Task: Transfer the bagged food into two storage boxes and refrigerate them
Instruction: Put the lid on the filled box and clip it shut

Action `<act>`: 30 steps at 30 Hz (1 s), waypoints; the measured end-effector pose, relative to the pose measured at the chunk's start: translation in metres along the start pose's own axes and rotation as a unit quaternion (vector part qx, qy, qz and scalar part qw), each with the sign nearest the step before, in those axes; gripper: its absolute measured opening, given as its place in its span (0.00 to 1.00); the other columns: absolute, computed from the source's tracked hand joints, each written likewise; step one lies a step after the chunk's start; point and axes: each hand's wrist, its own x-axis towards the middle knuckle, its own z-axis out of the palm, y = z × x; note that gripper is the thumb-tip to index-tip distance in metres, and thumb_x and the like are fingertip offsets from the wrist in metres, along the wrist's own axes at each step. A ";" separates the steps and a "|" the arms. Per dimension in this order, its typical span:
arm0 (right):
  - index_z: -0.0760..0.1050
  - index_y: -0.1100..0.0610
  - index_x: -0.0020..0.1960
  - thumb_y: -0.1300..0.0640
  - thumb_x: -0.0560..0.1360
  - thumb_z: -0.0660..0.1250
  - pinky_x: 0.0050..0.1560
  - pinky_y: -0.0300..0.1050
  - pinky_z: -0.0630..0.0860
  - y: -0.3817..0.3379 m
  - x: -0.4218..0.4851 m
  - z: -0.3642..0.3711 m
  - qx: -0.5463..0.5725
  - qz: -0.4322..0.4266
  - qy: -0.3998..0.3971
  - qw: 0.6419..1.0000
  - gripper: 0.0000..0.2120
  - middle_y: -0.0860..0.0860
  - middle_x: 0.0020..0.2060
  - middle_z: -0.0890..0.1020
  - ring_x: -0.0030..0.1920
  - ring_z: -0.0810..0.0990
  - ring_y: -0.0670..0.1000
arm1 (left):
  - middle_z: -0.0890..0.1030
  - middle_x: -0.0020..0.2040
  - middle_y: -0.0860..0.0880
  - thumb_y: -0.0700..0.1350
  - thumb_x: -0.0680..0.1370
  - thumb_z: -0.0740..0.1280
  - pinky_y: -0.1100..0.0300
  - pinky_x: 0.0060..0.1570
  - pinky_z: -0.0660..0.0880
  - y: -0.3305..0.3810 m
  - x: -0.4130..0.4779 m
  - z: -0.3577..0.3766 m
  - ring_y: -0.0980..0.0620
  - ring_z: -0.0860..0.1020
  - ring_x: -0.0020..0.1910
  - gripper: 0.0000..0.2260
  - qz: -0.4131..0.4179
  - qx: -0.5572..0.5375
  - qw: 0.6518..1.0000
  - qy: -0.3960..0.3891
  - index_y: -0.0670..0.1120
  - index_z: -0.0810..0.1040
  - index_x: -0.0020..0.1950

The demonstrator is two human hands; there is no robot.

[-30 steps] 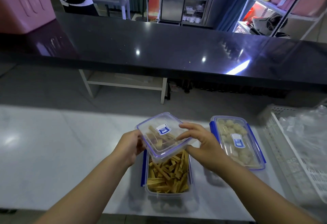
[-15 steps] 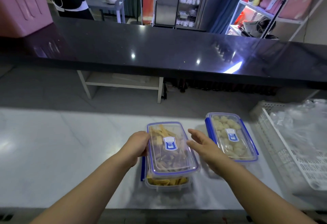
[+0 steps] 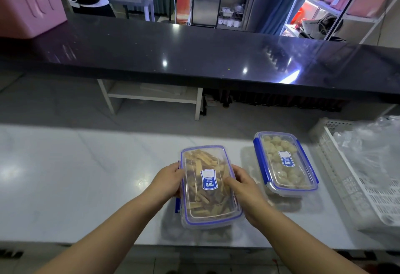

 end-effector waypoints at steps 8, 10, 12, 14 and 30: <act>0.75 0.43 0.53 0.57 0.77 0.64 0.41 0.46 0.82 0.000 0.014 0.006 0.020 0.002 0.021 1.000 0.09 0.48 0.47 0.84 0.45 0.85 0.49 | 0.82 0.47 0.48 0.49 0.81 0.55 0.47 0.52 0.78 0.000 0.013 0.005 0.47 0.81 0.47 0.14 0.002 -0.036 0.999 0.013 0.47 0.79 0.49; 0.76 0.44 0.51 0.57 0.77 0.64 0.40 0.46 0.82 -0.006 0.023 0.006 0.011 -0.002 0.031 0.999 0.08 0.49 0.46 0.85 0.44 0.85 0.49 | 0.83 0.47 0.44 0.47 0.80 0.55 0.46 0.53 0.78 0.007 0.020 0.004 0.44 0.81 0.47 0.14 -0.005 -0.042 0.999 0.022 0.44 0.80 0.48; 0.76 0.46 0.50 0.58 0.77 0.64 0.36 0.44 0.81 -0.016 0.033 0.006 0.016 0.003 0.041 0.999 0.07 0.50 0.45 0.85 0.41 0.85 0.49 | 0.83 0.46 0.42 0.45 0.78 0.57 0.47 0.52 0.78 0.018 0.030 0.003 0.42 0.81 0.47 0.13 -0.018 -0.063 0.997 0.029 0.42 0.80 0.46; 0.74 0.49 0.52 0.57 0.77 0.65 0.32 0.42 0.80 -0.023 0.042 0.005 0.026 0.021 0.047 0.998 0.05 0.50 0.45 0.84 0.39 0.85 0.48 | 0.83 0.44 0.44 0.47 0.77 0.58 0.50 0.49 0.78 0.026 0.036 0.003 0.44 0.82 0.44 0.13 -0.027 -0.079 0.996 0.026 0.42 0.80 0.46; 0.76 0.55 0.48 0.52 0.74 0.68 0.36 0.45 0.81 -0.018 0.058 -0.003 -0.021 0.035 0.089 0.995 0.07 0.51 0.42 0.84 0.40 0.85 0.50 | 0.83 0.45 0.49 0.50 0.79 0.60 0.50 0.48 0.80 0.017 0.045 0.005 0.49 0.82 0.44 0.10 -0.010 -0.130 0.988 0.077 0.48 0.78 0.45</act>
